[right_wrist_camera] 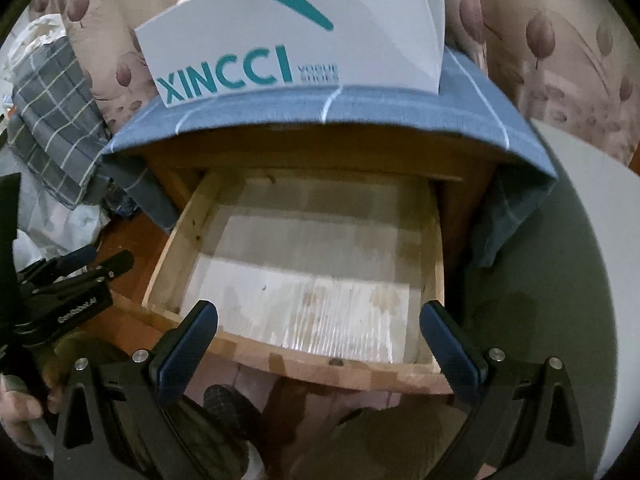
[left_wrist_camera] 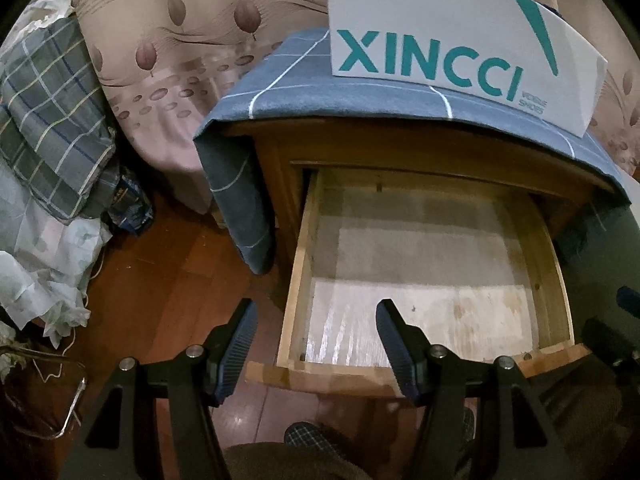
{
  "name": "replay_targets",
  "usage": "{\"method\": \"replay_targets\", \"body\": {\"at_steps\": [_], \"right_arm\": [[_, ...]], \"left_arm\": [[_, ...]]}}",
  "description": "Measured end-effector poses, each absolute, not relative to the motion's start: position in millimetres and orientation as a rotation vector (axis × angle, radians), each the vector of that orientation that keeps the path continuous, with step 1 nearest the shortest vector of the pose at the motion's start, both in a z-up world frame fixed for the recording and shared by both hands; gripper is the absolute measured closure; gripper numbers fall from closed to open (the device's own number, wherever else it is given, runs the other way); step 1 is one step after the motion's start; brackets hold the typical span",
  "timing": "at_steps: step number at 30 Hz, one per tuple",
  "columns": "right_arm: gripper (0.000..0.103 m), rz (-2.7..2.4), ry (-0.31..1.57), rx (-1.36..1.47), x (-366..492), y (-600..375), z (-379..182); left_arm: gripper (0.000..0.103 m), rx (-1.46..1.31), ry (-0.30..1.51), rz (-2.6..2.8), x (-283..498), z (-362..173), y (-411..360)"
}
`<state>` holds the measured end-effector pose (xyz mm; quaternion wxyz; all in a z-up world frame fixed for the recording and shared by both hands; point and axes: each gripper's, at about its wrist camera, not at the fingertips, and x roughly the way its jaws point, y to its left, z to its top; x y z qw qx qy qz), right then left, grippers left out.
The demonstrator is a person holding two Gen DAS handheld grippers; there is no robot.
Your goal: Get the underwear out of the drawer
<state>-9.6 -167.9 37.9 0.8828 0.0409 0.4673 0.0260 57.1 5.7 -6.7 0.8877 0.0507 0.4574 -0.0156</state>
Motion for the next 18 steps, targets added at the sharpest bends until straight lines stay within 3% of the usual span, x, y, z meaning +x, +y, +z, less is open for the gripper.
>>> {"method": "replay_targets", "body": {"at_steps": [18], "right_arm": [[0.003, 0.071, 1.065, 0.085, -6.9, -159.4, 5.4]], "left_arm": [[0.040, 0.167, 0.961, -0.041, 53.1, -9.8, -8.7]]}}
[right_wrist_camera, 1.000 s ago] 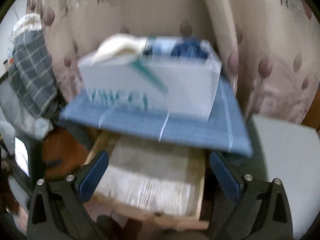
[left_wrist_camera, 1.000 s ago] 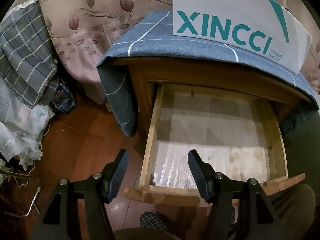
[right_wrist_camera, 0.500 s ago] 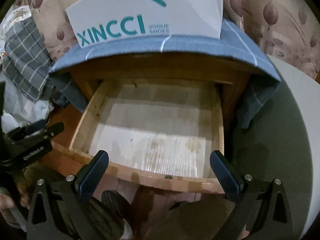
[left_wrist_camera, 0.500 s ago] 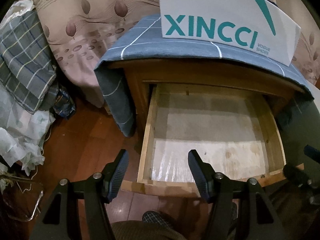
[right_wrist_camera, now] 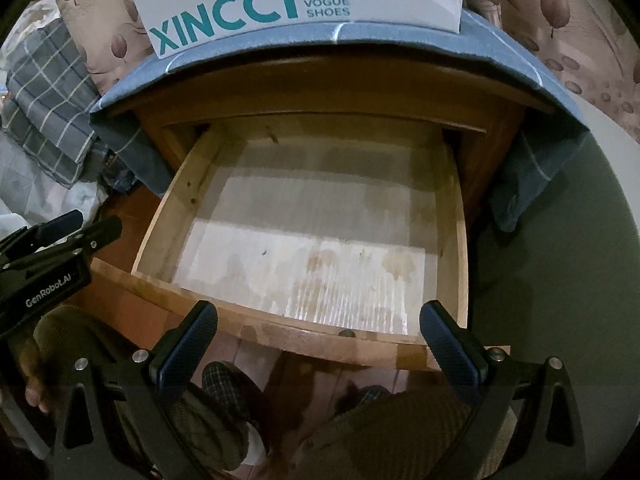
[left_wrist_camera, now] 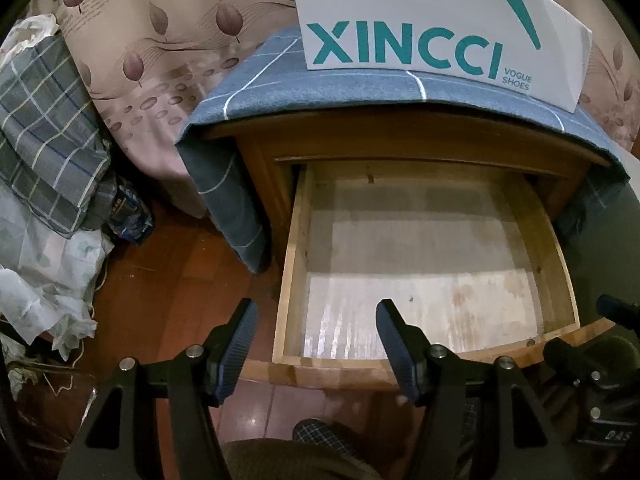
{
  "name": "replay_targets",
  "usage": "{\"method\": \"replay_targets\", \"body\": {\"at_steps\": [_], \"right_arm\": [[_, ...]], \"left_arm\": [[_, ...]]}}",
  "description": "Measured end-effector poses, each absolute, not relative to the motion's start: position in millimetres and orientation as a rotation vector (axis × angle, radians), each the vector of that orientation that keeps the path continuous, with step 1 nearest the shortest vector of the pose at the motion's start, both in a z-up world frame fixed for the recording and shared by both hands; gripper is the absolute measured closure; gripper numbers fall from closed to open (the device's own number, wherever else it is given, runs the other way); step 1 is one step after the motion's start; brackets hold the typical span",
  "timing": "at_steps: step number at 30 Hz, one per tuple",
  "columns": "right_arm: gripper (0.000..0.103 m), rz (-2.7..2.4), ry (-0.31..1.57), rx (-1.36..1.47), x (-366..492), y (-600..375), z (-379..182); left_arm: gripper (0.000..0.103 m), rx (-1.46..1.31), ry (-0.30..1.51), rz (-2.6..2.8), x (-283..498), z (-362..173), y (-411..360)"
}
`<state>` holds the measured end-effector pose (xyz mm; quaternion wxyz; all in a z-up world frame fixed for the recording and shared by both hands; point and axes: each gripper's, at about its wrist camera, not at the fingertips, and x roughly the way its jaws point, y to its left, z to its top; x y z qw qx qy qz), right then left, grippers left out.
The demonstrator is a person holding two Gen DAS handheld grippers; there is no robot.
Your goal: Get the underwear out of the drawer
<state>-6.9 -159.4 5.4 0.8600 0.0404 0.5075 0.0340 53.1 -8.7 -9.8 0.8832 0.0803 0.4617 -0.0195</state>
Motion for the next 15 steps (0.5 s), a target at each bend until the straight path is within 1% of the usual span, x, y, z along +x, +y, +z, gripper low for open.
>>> {"method": "replay_targets", "body": {"at_steps": [6, 9, 15], "right_arm": [[0.003, 0.066, 1.074, 0.085, -5.6, -158.4, 2.7], [0.003, 0.067, 1.076, 0.078, -5.3, -157.5, 2.0], [0.003, 0.067, 1.076, 0.073, -6.2, -156.5, 1.2]], "left_arm": [[0.040, 0.147, 0.978, -0.042, 55.3, -9.6, -6.5], [0.040, 0.179, 0.991, -0.036, 56.1, -11.3, -9.4], [0.040, 0.235, 0.962, -0.055, 49.1, -10.1, -19.5]]}}
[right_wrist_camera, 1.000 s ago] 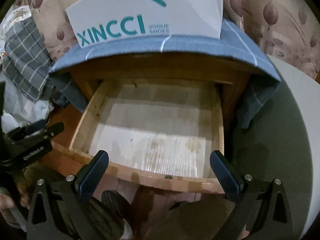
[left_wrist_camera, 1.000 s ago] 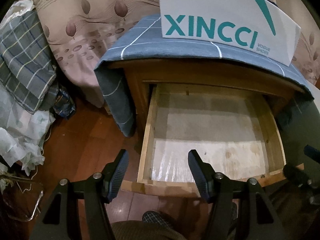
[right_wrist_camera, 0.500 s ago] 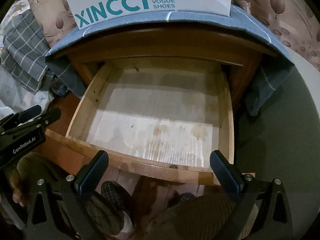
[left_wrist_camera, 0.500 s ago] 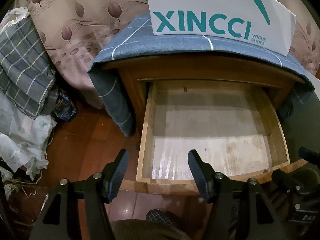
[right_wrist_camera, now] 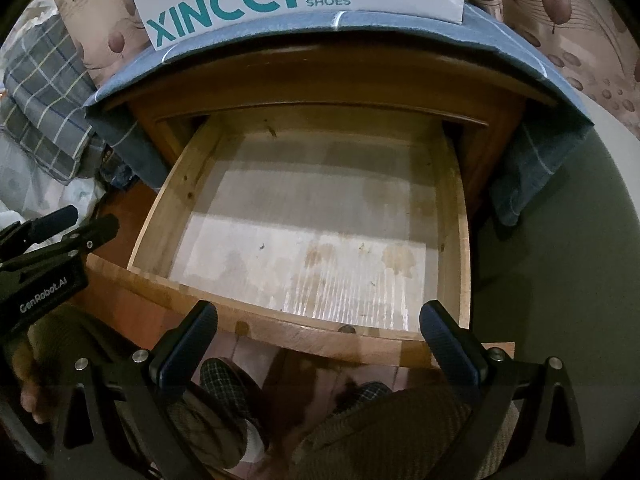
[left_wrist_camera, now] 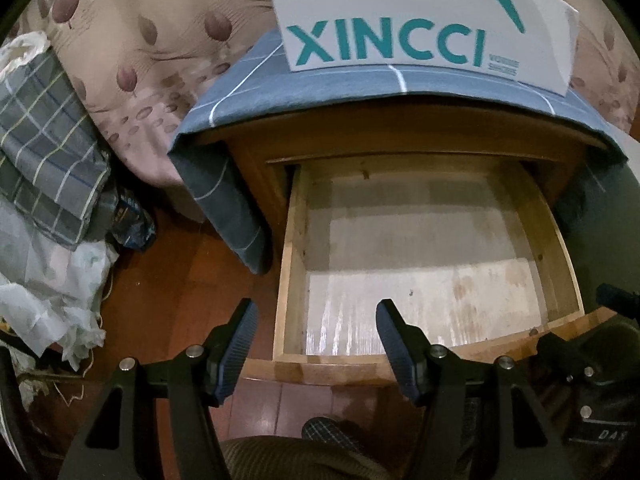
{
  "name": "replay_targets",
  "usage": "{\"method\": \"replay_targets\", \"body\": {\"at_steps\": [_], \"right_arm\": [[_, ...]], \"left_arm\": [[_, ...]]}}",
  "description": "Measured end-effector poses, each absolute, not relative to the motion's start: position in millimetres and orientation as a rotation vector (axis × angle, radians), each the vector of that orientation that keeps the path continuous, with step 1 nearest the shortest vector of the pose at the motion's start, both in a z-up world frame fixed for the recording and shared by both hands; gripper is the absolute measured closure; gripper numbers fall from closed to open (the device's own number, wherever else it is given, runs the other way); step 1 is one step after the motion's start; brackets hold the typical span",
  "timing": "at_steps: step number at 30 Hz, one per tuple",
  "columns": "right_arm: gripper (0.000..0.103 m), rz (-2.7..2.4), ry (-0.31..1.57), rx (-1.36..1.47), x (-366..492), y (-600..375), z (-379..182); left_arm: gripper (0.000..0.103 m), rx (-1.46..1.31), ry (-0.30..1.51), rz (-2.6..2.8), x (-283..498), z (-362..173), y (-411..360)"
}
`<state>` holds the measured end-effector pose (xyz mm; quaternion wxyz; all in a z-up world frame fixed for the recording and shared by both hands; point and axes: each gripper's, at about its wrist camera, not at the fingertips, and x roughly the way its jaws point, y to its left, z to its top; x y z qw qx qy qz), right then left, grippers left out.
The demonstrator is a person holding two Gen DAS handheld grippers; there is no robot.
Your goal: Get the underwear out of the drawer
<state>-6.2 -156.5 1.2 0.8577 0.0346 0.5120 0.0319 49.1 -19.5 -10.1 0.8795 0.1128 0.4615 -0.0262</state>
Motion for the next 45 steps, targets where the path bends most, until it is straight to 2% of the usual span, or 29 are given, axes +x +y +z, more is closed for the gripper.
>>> {"method": "replay_targets", "body": {"at_steps": [45], "right_arm": [[0.003, 0.066, 1.098, 0.067, -5.2, -153.8, -5.4]], "left_arm": [[0.040, 0.246, 0.959, -0.115, 44.3, -13.1, -25.5]]}}
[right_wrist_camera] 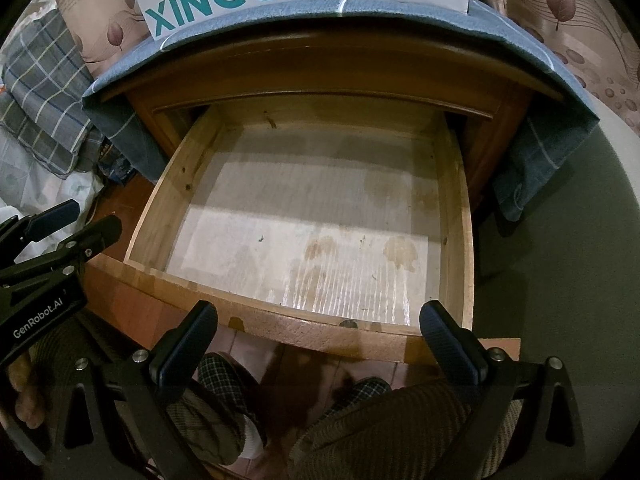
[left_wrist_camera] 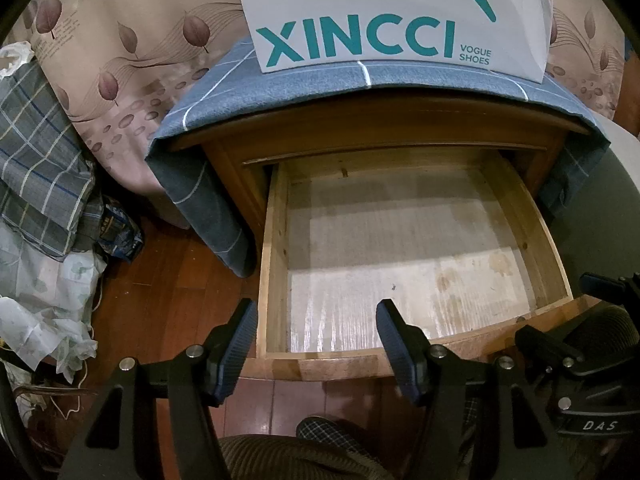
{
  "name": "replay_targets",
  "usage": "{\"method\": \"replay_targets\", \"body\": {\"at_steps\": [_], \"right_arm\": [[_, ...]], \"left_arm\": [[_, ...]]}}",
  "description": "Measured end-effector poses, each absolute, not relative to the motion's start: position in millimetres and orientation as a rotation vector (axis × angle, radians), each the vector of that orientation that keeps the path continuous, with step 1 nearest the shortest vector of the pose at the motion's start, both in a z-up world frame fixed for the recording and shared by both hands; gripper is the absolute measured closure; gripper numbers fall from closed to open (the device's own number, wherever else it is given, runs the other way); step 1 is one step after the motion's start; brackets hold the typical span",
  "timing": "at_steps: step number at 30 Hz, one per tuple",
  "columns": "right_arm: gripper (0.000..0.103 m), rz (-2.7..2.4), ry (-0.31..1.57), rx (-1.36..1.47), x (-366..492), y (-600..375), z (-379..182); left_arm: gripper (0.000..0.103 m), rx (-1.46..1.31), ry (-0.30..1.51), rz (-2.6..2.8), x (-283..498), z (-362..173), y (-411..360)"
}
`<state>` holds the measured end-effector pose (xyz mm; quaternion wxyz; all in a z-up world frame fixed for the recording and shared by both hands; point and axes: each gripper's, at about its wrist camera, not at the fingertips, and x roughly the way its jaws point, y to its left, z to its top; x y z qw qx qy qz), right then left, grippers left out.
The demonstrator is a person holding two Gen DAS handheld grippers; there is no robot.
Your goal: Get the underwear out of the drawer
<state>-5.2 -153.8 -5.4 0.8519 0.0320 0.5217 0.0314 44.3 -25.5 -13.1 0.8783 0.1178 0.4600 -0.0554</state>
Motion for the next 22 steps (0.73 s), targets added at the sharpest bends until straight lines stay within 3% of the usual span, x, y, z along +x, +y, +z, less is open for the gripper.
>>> {"method": "replay_targets", "body": {"at_steps": [22], "right_arm": [[0.003, 0.067, 1.099, 0.066, -4.9, -153.4, -6.0]], "left_arm": [[0.040, 0.226, 0.972, -0.144, 45.2, -13.8, -22.4]]}}
